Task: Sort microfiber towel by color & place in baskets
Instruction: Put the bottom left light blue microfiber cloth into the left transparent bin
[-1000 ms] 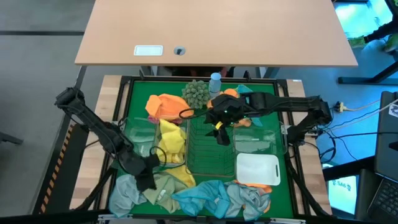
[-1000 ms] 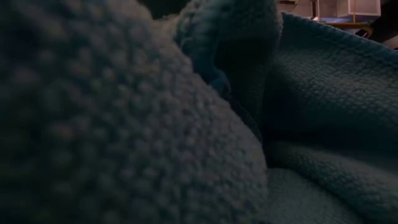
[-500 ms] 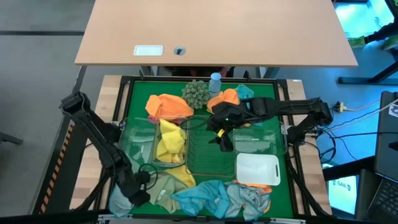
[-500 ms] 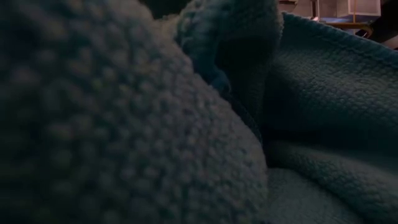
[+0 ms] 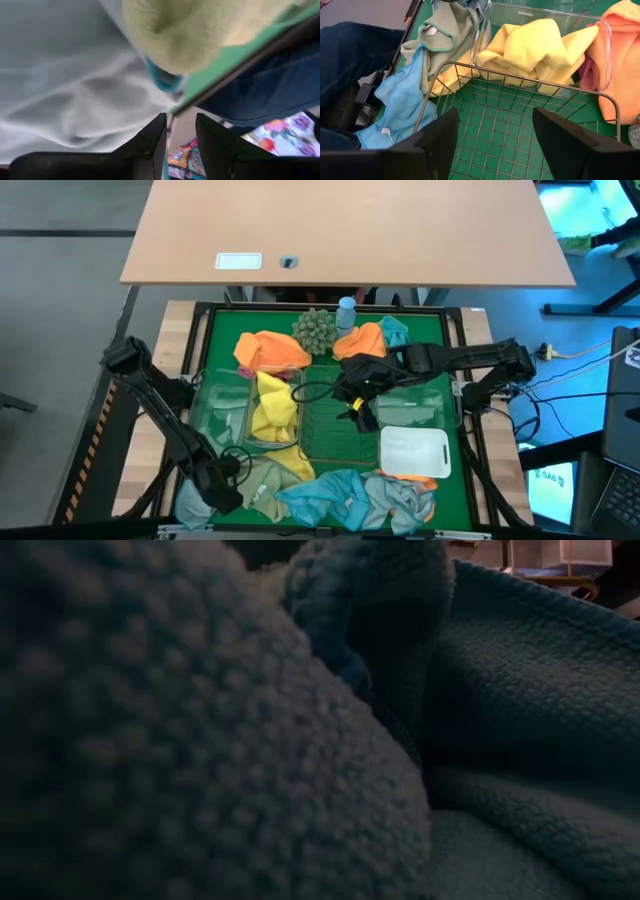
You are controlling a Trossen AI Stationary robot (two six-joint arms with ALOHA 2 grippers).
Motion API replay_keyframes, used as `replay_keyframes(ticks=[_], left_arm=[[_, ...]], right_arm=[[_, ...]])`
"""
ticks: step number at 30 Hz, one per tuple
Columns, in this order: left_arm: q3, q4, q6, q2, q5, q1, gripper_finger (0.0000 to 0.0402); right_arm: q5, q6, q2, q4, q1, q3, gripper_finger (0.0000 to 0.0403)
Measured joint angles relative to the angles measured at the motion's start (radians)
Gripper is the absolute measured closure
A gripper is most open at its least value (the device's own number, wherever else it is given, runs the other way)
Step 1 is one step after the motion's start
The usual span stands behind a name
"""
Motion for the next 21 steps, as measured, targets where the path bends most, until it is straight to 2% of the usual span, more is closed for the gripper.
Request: replay_keyframes(ticks=[9, 21], left_arm=[[0.001, -0.046, 0.004, 0.024, -0.096, 0.000, 0.0303], [0.001, -0.068, 0.003, 0.022, -0.040, -0.005, 0.0303]], right_arm=[[0.002, 0.000, 0.000, 0.001, 0.000, 0.000, 0.0149], [0.002, 0.000, 0.000, 0.001, 0.000, 0.000, 0.0149]])
